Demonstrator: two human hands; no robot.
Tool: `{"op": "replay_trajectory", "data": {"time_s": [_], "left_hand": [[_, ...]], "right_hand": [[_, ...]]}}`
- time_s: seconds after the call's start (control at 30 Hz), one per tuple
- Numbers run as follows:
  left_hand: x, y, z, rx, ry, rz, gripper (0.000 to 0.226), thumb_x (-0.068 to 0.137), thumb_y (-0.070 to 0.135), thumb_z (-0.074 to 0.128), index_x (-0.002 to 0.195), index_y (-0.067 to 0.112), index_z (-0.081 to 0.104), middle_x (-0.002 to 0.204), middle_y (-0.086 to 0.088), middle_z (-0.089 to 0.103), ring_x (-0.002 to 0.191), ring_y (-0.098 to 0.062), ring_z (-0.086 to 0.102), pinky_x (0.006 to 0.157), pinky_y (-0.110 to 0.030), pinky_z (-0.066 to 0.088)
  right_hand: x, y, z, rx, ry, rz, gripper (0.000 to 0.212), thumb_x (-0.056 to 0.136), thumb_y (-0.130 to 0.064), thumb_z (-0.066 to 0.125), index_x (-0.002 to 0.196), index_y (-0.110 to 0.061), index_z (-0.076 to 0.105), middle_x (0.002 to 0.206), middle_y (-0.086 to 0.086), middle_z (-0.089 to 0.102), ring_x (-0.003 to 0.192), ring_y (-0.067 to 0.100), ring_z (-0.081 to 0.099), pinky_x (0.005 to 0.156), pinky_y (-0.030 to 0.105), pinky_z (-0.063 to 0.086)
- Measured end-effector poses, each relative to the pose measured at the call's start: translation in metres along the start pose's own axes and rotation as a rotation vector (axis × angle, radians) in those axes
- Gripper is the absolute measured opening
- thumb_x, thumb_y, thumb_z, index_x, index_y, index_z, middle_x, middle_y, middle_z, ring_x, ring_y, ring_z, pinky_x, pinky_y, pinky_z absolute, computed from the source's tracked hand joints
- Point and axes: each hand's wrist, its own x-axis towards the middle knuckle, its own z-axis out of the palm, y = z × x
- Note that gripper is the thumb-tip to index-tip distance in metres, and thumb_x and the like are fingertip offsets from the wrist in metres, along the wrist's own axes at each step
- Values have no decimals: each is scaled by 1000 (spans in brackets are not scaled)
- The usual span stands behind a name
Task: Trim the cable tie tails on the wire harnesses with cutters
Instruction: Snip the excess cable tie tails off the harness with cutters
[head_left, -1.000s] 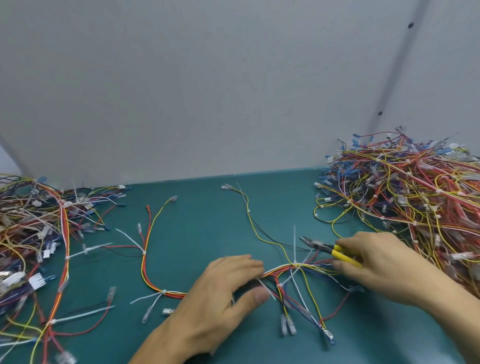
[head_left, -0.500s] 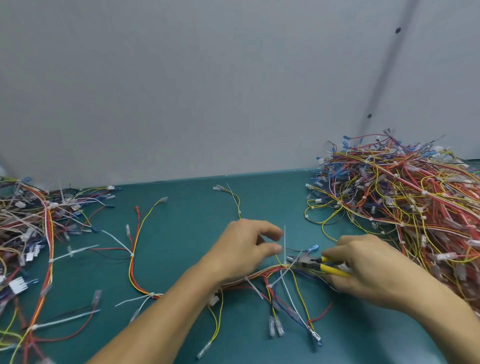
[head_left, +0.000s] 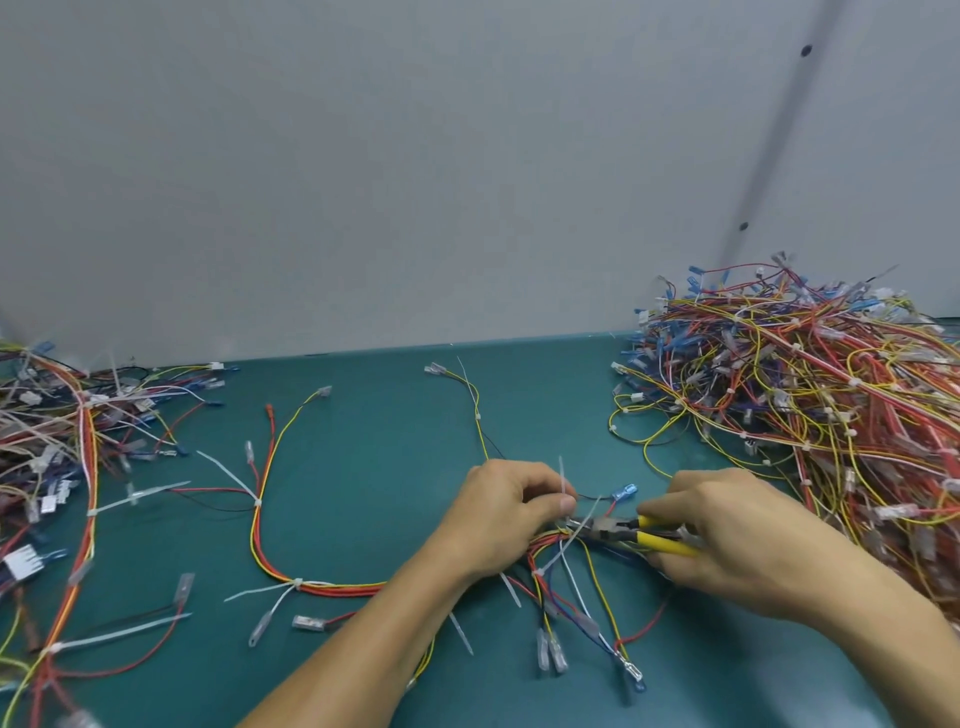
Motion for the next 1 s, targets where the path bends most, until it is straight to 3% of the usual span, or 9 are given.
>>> {"op": "replay_trajectory", "data": {"time_s": [0.37, 0.63, 0.77, 0.9, 1.0], "left_hand": [[-1, 1, 1, -77, -7, -27, 12, 87, 17, 67, 78, 24, 70, 80, -1, 70, 69, -5, 55, 72, -21, 46], [1, -1, 3, -112, 5, -37, 12, 86, 16, 68, 76, 23, 71, 60, 13, 59, 58, -4, 48, 63, -20, 41], [2, -1, 5, -97, 20, -18, 10, 86, 16, 68, 78, 21, 72, 59, 14, 59, 58, -2, 48, 62, -17, 40], [3, -3, 5, -79, 36, -13, 12, 86, 15, 68, 78, 24, 70, 54, 20, 58, 54, 3, 47, 60, -15, 38], [2, 0, 3, -227, 73, -44, 13, 86, 9, 67, 81, 21, 70, 57, 17, 60, 52, 3, 49, 57, -13, 39]], "right_hand": [[3, 1, 4, -24, 41, -25, 29, 87, -52, 48, 96, -26, 58, 86, -9, 49, 82, 13, 51, 70, 31, 46], [5, 2, 5, -27, 10, -56, 22, 86, -43, 51, 89, -21, 54, 83, -6, 48, 76, 15, 46, 69, 31, 45], [7, 1, 6, -74, -16, -55, 23, 86, -44, 48, 91, -22, 53, 84, -6, 49, 78, 15, 47, 70, 31, 45], [7, -2, 4, -62, -47, -37, 18, 84, -40, 48, 81, -23, 46, 80, -5, 49, 80, 20, 50, 69, 34, 46], [7, -5, 5, -58, -62, 15, 22, 84, -41, 46, 84, -19, 49, 83, -2, 55, 82, 22, 53, 70, 35, 47]]}}
